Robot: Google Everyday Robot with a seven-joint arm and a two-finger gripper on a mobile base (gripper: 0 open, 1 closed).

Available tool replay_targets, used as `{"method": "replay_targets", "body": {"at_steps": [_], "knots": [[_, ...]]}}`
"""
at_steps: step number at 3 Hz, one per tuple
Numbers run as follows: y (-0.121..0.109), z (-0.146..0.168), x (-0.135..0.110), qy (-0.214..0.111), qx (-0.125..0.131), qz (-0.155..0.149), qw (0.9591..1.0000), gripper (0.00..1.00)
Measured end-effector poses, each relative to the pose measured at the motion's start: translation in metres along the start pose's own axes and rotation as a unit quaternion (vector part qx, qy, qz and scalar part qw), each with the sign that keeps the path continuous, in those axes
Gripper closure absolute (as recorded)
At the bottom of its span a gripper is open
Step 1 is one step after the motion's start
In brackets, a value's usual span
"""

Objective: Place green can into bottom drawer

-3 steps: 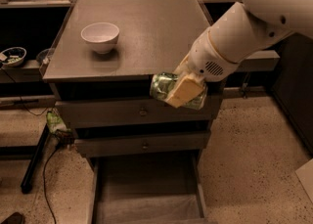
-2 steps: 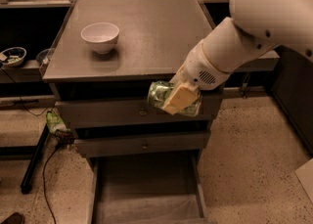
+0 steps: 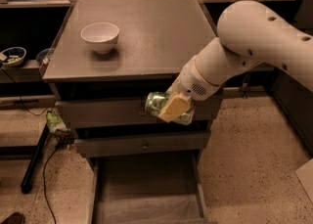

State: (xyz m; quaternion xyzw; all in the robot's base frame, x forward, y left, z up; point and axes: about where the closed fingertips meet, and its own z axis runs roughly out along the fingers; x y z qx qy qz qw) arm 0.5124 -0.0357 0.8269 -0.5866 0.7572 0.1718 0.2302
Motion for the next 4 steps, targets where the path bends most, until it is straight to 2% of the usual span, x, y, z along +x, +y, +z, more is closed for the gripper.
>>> {"method": "replay_targets", "body": {"at_steps": [1, 2, 3, 4], "knots": [[0.006, 0.014, 0.004, 0.011, -0.010, 0.003, 0.9999, 1.00], [0.016, 0.034, 0.016, 0.008, -0.014, 0.006, 0.9999, 1.00], [0.019, 0.075, 0.041, 0.021, -0.017, 0.019, 0.9994, 1.00], [0.019, 0.075, 0.041, 0.021, -0.017, 0.019, 0.9994, 1.00]]}}
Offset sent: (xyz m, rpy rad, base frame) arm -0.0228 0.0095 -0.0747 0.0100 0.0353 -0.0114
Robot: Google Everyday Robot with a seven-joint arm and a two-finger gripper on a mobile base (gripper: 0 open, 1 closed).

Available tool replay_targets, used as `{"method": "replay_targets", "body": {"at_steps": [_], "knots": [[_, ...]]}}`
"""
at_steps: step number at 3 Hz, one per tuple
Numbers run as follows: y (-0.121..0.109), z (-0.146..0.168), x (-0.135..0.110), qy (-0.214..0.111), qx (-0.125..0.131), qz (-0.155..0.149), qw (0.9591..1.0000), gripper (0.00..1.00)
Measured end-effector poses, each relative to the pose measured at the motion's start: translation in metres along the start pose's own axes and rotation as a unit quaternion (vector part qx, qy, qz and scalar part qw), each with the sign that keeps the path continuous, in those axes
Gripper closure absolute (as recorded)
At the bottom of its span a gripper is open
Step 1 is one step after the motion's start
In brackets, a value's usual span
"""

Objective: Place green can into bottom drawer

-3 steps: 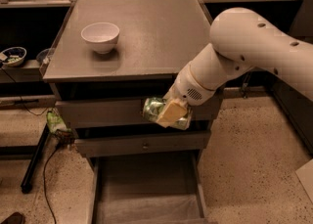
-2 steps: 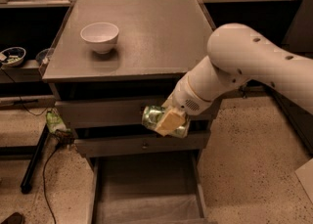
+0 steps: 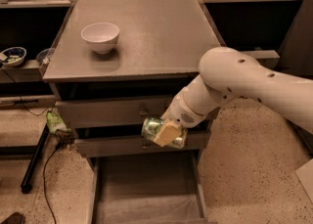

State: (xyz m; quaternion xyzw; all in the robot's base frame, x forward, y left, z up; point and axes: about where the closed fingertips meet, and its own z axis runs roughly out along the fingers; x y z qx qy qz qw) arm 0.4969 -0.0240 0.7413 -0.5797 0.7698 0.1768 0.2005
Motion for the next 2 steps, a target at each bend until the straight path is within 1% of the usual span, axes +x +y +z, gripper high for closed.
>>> {"method": "replay_targets", "body": {"at_steps": [1, 2], "knots": [[0.014, 0.026, 0.006, -0.003, -0.012, -0.017, 0.9998, 1.00], [0.010, 0.062, 0.020, 0.008, -0.020, -0.020, 0.9996, 1.00]]}}
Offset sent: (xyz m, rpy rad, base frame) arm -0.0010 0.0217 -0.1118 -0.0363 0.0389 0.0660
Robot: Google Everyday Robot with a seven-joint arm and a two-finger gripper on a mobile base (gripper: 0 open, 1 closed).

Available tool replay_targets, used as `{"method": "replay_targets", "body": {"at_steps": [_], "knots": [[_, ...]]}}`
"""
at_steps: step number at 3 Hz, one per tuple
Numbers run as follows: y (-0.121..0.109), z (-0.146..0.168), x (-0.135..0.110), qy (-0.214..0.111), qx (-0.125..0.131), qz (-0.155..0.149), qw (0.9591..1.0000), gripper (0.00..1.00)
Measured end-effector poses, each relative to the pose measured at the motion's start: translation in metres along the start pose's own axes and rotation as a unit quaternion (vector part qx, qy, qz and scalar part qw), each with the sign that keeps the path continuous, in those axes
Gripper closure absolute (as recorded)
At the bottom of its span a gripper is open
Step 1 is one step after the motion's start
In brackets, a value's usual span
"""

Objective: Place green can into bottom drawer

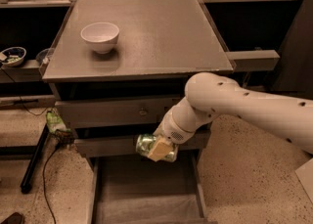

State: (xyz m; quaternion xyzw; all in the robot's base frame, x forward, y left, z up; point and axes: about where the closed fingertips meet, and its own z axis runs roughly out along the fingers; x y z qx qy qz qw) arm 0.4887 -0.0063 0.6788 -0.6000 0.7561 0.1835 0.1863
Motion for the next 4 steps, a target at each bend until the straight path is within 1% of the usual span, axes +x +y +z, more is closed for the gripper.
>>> {"method": "replay_targets", "body": {"at_steps": [1, 2, 3, 4], "knots": [[-0.013, 0.032, 0.015, 0.018, -0.001, 0.008, 0.9998, 1.00], [-0.025, 0.064, 0.034, 0.046, -0.013, 0.026, 0.9985, 1.00], [-0.023, 0.071, 0.039, 0.040, -0.015, 0.033, 0.9985, 1.00], [-0.020, 0.093, 0.056, 0.041, -0.006, 0.050, 0.9979, 1.00]]}}
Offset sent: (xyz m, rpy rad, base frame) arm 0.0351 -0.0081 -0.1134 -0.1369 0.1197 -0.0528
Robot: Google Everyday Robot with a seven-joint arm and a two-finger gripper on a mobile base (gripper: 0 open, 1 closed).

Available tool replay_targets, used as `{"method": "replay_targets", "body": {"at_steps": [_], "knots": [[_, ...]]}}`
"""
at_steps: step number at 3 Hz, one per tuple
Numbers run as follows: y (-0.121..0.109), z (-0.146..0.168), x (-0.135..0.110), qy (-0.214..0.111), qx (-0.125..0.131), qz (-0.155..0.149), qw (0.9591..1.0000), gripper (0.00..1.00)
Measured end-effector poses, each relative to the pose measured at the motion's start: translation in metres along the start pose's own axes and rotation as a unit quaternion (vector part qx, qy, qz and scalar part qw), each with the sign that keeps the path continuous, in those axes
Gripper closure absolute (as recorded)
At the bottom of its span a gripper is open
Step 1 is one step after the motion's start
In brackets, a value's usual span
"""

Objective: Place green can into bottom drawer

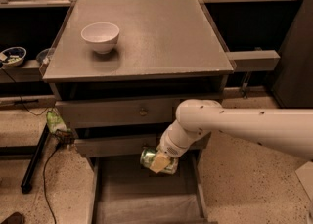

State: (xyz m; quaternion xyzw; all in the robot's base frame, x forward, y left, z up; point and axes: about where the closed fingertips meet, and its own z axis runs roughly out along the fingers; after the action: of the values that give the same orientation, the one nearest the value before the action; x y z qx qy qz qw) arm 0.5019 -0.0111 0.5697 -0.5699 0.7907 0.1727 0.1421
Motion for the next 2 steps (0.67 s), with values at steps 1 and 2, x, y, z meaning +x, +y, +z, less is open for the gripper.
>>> {"method": "replay_targets", "body": {"at_steps": [1, 2], "knots": [[-0.008, 0.018, 0.009, -0.021, 0.012, 0.018, 0.9995, 1.00], [-0.018, 0.038, 0.012, -0.042, 0.015, 0.033, 0.9985, 1.00]]}}
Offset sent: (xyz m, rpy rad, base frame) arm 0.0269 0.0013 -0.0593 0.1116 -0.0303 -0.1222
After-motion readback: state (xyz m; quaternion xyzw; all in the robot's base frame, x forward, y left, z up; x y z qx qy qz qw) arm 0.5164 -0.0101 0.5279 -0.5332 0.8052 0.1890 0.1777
